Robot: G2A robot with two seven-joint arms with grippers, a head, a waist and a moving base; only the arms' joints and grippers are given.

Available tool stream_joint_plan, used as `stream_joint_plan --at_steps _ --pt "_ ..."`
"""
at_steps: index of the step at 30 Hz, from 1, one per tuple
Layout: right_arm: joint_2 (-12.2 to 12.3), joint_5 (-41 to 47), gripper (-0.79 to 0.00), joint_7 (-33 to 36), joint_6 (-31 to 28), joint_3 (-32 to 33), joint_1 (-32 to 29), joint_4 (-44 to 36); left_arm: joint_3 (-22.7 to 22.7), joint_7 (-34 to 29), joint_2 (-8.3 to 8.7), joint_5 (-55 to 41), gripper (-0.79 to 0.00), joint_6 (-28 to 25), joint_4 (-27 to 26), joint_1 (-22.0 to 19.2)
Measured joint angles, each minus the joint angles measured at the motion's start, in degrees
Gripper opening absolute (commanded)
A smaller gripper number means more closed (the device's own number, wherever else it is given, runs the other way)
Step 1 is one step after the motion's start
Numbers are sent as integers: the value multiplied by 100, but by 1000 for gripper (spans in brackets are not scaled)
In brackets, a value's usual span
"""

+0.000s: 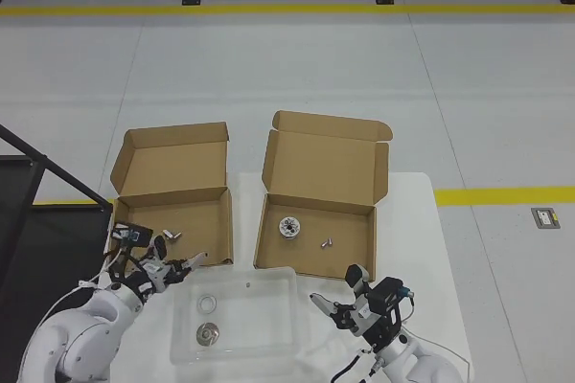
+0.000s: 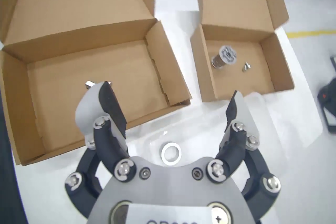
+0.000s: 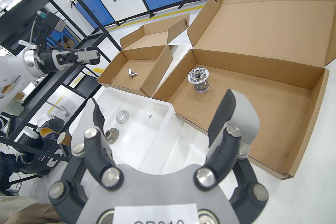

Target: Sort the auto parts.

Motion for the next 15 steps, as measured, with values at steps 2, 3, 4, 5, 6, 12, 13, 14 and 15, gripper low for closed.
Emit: stream_joint_plan --at_steps 2,3,4,5,6,12,13,14,15 --pt "0 0 0 0 0 0 0 0 70 -177 40 330 0 -419 -343 190" --pt "0 0 0 0 0 0 0 0 120 -261 56 480 0 -595 -482 258" --pt "0 0 0 0 0 0 0 0 188 -408 77 686 0 -838 -639 326" --pt "0 0 0 0 0 0 0 0 214 -503 85 804 0 -988 -694 348" --pt "0 0 0 0 0 0 0 0 222 -529 87 843 0 -1058 -705 354" --pt "0 0 0 0 0 0 0 0 216 -471 86 771 0 -934 -686 347" --pt "0 0 0 0 0 0 0 0 216 -471 85 771 0 -934 -686 347" --pt "0 0 0 0 0 0 0 0 216 -471 85 771 0 -934 -686 347" --pt "0 0 0 0 0 0 0 0 216 -471 85 771 0 -934 -686 347"
